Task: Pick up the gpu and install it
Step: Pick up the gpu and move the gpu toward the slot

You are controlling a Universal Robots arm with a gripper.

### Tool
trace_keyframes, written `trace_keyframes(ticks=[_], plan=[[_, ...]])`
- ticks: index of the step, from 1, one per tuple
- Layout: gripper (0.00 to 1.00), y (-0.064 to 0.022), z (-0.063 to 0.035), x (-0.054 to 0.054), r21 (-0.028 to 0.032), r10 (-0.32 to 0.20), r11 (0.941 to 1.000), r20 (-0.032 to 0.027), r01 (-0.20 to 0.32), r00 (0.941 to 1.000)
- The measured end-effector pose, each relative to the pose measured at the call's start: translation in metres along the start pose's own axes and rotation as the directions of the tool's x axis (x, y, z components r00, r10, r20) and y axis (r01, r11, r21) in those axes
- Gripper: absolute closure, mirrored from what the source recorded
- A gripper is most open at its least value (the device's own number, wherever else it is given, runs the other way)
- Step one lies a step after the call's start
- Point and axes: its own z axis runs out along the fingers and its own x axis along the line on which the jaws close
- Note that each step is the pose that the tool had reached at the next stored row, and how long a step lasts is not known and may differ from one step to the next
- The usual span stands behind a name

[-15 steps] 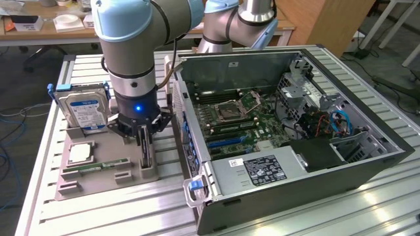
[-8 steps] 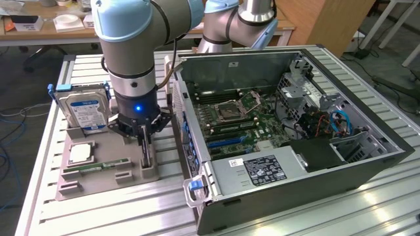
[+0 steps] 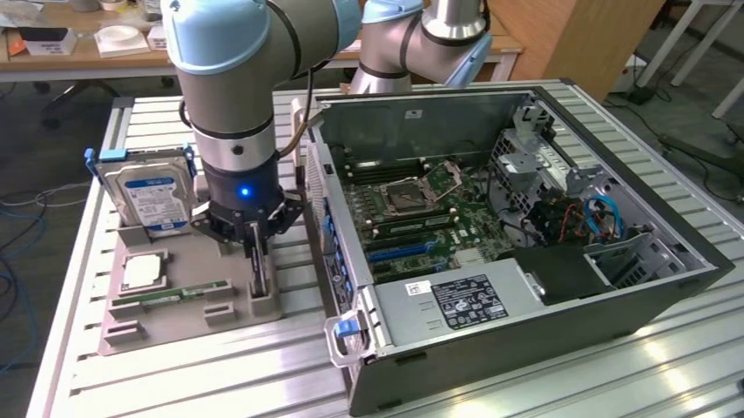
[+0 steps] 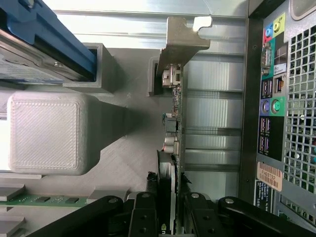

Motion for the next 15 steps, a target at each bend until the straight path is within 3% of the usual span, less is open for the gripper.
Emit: trace_keyframes(ticks=[6, 15], plan=[[0.73, 0.0001, -0.0018, 0.0, -0.0028, 0.0, 1.0, 0.0007, 0.0, 1.0], [0.73, 0.0004, -0.0102, 0.0, -0.0167, 0.0, 0.9999, 0.001, 0.0, 1.0]])
